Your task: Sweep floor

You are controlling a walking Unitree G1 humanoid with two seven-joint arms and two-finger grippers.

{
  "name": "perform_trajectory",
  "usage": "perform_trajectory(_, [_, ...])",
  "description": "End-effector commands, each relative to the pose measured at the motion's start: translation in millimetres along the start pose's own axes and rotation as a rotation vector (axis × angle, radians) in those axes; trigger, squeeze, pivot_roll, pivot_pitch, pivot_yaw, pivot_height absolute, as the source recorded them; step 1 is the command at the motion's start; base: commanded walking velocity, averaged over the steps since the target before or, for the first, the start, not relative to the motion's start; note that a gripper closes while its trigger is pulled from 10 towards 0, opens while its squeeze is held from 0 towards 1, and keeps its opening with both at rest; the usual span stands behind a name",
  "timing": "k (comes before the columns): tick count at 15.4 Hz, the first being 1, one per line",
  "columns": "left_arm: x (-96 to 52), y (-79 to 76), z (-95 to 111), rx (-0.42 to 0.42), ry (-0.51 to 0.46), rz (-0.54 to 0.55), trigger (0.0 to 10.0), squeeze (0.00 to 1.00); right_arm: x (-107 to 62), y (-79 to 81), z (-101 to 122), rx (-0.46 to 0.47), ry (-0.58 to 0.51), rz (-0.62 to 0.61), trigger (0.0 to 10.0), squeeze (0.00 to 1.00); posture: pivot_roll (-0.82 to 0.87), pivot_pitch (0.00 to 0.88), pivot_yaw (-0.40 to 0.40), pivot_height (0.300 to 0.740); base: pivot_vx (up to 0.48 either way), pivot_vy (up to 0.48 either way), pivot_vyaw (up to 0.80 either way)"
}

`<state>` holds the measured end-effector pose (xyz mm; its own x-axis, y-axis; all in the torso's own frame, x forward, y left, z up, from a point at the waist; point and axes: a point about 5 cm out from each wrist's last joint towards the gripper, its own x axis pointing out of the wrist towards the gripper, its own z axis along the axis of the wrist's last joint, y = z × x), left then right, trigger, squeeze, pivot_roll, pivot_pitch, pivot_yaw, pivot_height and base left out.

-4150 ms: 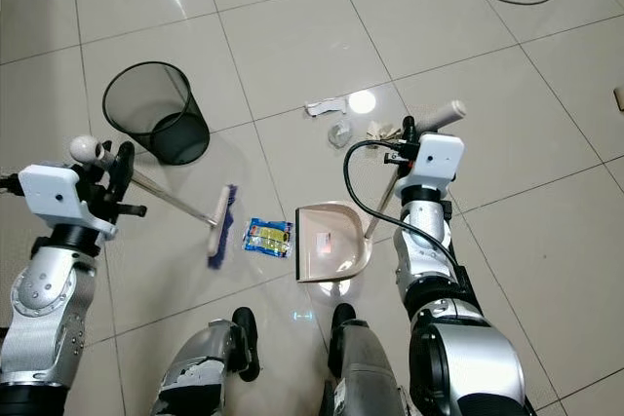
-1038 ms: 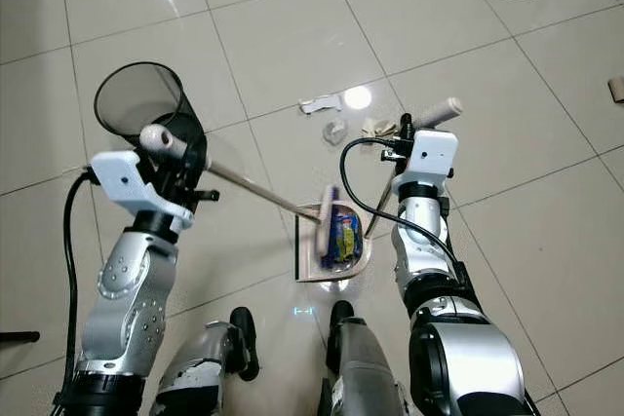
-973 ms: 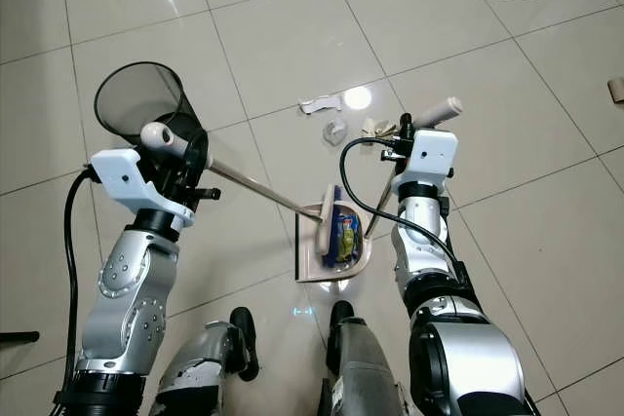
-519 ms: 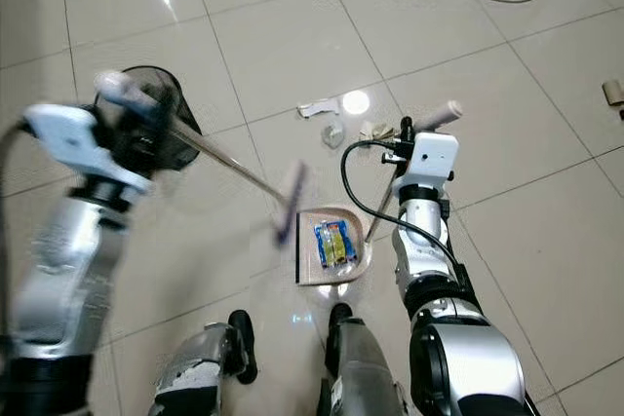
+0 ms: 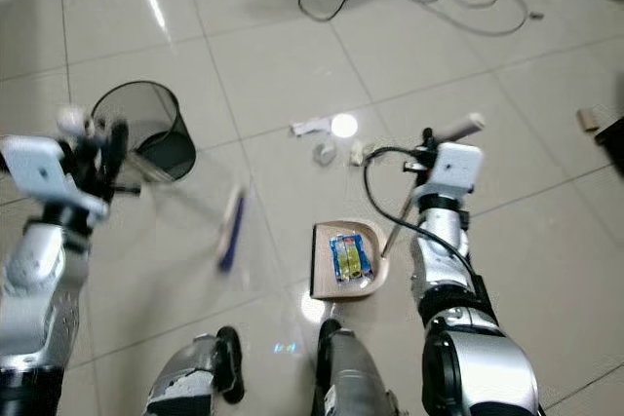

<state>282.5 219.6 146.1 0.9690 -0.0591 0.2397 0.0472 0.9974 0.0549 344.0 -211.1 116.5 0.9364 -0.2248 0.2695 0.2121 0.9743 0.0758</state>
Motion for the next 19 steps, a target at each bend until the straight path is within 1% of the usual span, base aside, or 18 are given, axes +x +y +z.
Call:
perform_trajectory(1, [-8.3, 8.5, -7.8, 0.04, 0.009, 0.026, 10.0, 0.0, 2.5, -13.2, 9.1, 0.07, -0.056, -0.065, 10.0, 0.0, 0.07, 0.135, -0.023, 0.74, 0.0, 0.0, 0.0])
perform_trajectory(3, [-14.4, 12.4, -16.5, 0.039, 0.036, 0.04, 10.0, 0.0, 5.1, -18.3, 16.9, 0.093, -0.098, -0.075, 10.0, 0.0, 0.06, 0.125, -0.016, 0.74, 0.0, 0.0, 0.0])
perform_trajectory(4, [-18.7, 12.6, -22.0, 0.045, 0.051, 0.053, 10.0, 0.0, 8.8, -22.3, 22.4, 0.155, -0.11, -0.1, 10.0, 0.0, 0.04, 0.112, -0.001, 0.74, 0.0, 0.0, 0.0])
perform_trajectory(5, [-20.9, 11.5, -25.1, 0.06, 0.064, 0.061, 10.0, 0.0, 12.5, -23.7, 28.0, 0.198, -0.122, -0.1, 10.0, 0.0, 0.04, 0.11, 0.001, 0.74, 0.0, 0.0, 0.0])
perform_trajectory(6, [-22.4, 7.9, -30.0, 0.067, 0.09, 0.068, 10.0, 0.0, 20.9, -22.6, 44.6, 0.253, -0.165, -0.062, 10.0, 0.0, 0.03, 0.105, 0.01, 0.74, 0.0, 0.0, 0.0])
perform_trajectory(7, [-21.4, 5.4, -32.0, 0.044, 0.104, 0.071, 10.0, 0.0, 26.5, -21.0, 56.9, 0.268, -0.189, -0.03, 10.0, 0.0, 0.02, 0.106, 0.011, 0.74, 0.0, 0.0, 0.0])
perform_trajectory(8, [-20.4, 3.5, -30.3, 0.045, 0.096, 0.065, 10.0, 0.0, 30.6, -20.5, 66.0, 0.281, -0.206, -0.013, 10.0, 0.0, 0.02, 0.105, 0.011, 0.74, 0.0, 0.0, 0.0])
perform_trajectory(10, [-16.7, 1.1, -25.4, 0.079, 0.073, 0.068, 10.0, 0.0, 48.6, -18.3, 104.0, 0.318, -0.254, 0.04, 10.0, 0.0, 0.03, 0.112, 0.006, 0.74, 0.0, 0.0, 0.0])
perform_trajectory(11, [-16.2, 1.1, -25.2, 0.086, 0.074, 0.068, 10.0, 0.0, 51.5, -18.1, 109.6, 0.322, -0.259, 0.044, 10.0, 0.0, 0.03, 0.112, 0.004, 0.74, 0.0, 0.0, 0.0])
perform_trajectory(12, [-16.4, 1.0, -25.7, 0.143, 0.083, 0.046, 10.0, 0.0, 57.5, -18.3, 121.8, 0.351, -0.263, 0.039, 10.0, 0.0, 0.03, 0.112, -0.005, 0.74, 0.0, 0.0, 0.0])
perform_trajectory(13, [-15.6, 0.5, -25.8, 0.168, 0.081, 0.034, 10.0, 0.0, 65.1, -17.9, 134.4, 0.384, -0.277, 0.033, 10.0, 0.0, 0.03, 0.114, -0.008, 0.74, 0.0, 0.0, 0.0])
perform_trajectory(14, [-15.5, 1.0, -26.1, 0.165, 0.083, 0.039, 10.0, 0.0, 68.2, -16.5, 137.9, 0.384, -0.282, 0.037, 10.0, 0.0, 0.03, 0.116, -0.01, 0.74, 0.27, 0.0, 0.0])
perform_trajectory(15, [-14.7, 2.0, -28.4, 0.172, 0.104, 0.047, 10.0, 0.0, 75.6, -11.9, 145.2, 0.378, -0.273, 0.053, 10.0, 0.0, 0.03, 0.118, -0.011, 0.74, 0.341, 0.0, 0.0])
perform_trajectory(17, [-14.4, 0.7, -31.5, 0.183, 0.126, 0.039, 10.0, 0.0, 79.5, -7.6, 147.7, 0.359, -0.253, 0.073, 10.0, 0.0, 0.04, 0.119, -0.01, 0.74, 0.366, 0.0, 0.0])
perform_trajectory(19, [-12.6, -1.7, -32.5, 0.179, 0.129, 0.037, 10.0, 0.0, 82.3, -5.8, 147.2, 0.367, -0.241, 0.066, 10.0, 0.0, 0.04, 0.12, -0.014, 0.74, 0.399, 0.0, 0.0])
